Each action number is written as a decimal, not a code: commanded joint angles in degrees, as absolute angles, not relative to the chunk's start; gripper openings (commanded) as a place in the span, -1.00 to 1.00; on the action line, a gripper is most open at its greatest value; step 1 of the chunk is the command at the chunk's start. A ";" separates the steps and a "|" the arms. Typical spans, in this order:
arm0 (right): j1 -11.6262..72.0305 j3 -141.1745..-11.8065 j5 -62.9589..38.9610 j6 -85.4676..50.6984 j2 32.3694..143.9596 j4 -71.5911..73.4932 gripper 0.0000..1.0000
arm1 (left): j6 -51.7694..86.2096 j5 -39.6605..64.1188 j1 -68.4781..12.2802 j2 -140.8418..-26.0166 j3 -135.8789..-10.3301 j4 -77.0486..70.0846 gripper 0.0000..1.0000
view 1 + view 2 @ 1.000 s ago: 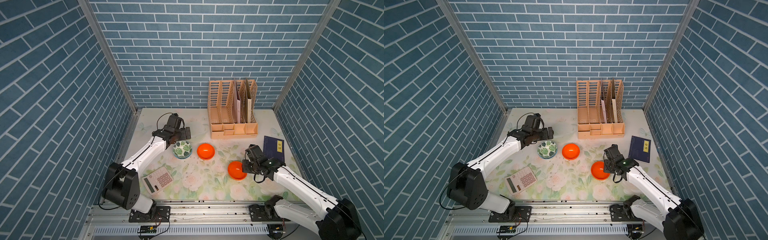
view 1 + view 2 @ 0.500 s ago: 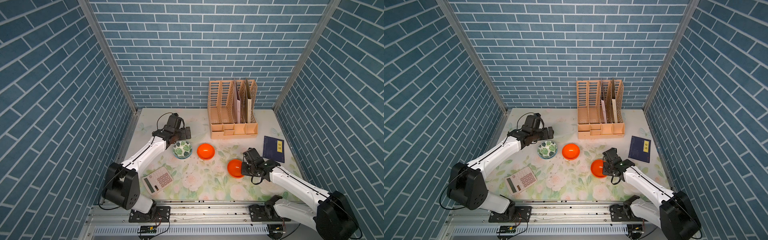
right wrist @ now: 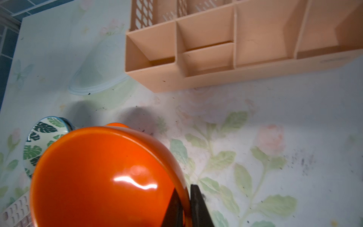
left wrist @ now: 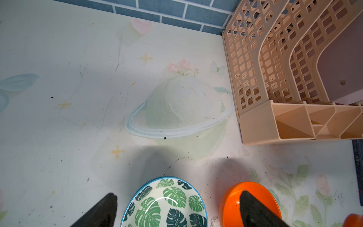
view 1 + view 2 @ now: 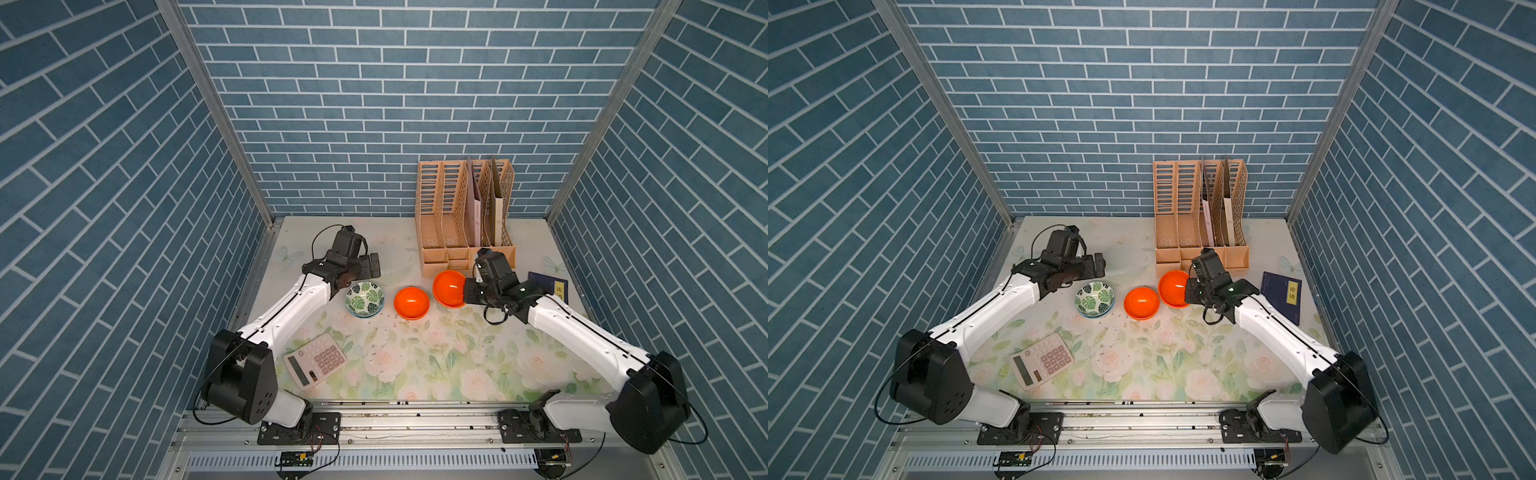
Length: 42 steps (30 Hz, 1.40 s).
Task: Stack the bowls
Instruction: Pick up the bowl from the center of the board, then place the bowl on the bowl.
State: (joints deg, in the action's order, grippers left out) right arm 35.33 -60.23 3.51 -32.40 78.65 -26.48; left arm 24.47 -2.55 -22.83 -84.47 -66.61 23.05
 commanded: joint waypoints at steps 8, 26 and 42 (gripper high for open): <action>43.59 -68.79 1.41 -28.39 95.34 -21.63 -1.00 | 23.74 -5.83 -23.16 -83.09 -65.67 25.40 0.99; 43.67 -72.52 0.63 -26.93 100.39 -21.32 -1.00 | 23.45 -7.15 -23.03 -81.93 -66.08 26.67 0.99; 43.64 -72.21 0.90 -25.95 103.51 -21.60 -0.96 | 23.22 -7.63 -22.88 -81.81 -66.38 26.85 0.99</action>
